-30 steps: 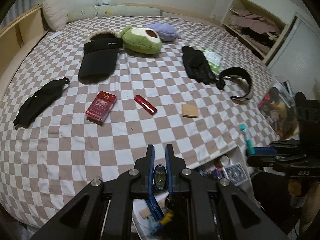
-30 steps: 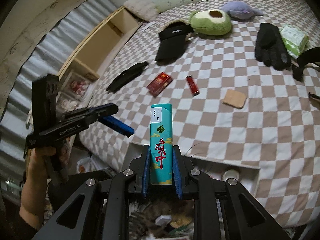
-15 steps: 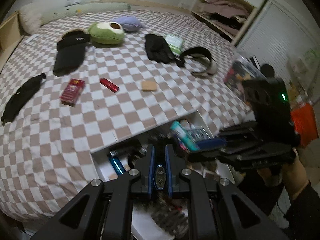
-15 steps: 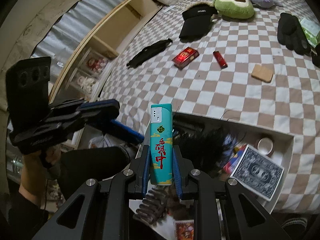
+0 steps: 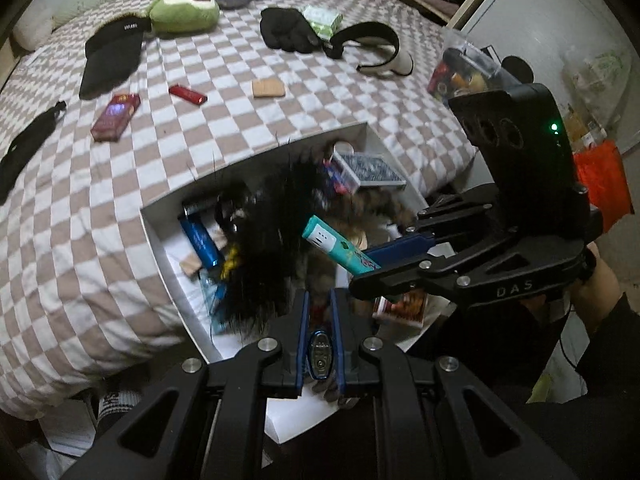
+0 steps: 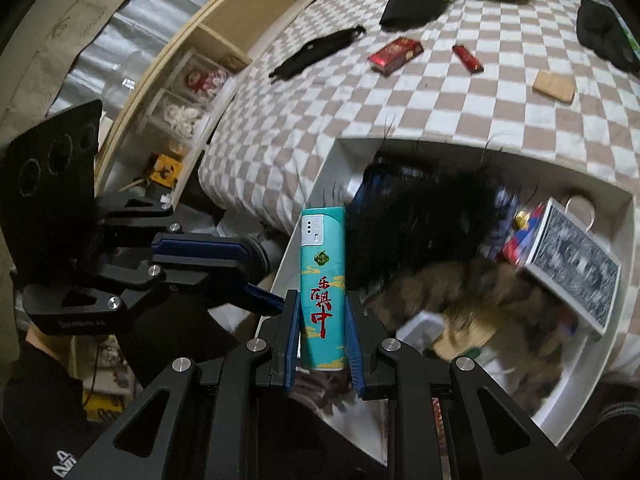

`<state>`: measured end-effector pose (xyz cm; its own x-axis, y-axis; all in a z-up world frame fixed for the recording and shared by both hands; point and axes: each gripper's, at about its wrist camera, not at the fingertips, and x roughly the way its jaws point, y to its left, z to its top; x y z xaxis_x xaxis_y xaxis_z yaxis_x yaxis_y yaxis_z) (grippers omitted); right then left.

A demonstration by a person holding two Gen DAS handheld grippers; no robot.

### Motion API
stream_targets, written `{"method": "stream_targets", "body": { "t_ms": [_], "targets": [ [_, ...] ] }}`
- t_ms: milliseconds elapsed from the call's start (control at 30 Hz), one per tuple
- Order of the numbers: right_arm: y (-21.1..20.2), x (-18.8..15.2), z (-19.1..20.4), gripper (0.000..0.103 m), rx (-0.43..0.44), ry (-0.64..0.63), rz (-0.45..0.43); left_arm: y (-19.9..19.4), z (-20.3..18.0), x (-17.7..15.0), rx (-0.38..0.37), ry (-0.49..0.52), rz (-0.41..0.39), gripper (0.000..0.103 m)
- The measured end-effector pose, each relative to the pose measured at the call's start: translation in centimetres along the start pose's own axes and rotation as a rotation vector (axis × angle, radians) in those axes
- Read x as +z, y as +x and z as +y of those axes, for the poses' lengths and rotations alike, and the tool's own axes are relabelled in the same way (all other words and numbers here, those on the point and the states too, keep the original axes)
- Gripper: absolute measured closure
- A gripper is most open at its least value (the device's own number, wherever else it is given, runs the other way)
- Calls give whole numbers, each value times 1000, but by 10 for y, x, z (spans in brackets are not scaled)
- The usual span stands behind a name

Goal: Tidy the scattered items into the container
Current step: 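Carry the blue lighter and teal lighter over the white box with both tools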

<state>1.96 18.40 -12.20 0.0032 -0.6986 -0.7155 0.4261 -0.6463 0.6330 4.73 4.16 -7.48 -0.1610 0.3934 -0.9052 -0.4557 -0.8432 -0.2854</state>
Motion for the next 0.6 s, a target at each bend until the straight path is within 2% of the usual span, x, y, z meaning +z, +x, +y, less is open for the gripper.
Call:
{"method": "stream_targets", "body": {
  "t_ms": [367,600],
  "targets": [
    [26,-26,5,81,0,0,93,33,10,-19,57,20,113,92],
    [29,-27,5,81,-10,8,107,38,14,-23,51,11,120,92]
  ]
}}
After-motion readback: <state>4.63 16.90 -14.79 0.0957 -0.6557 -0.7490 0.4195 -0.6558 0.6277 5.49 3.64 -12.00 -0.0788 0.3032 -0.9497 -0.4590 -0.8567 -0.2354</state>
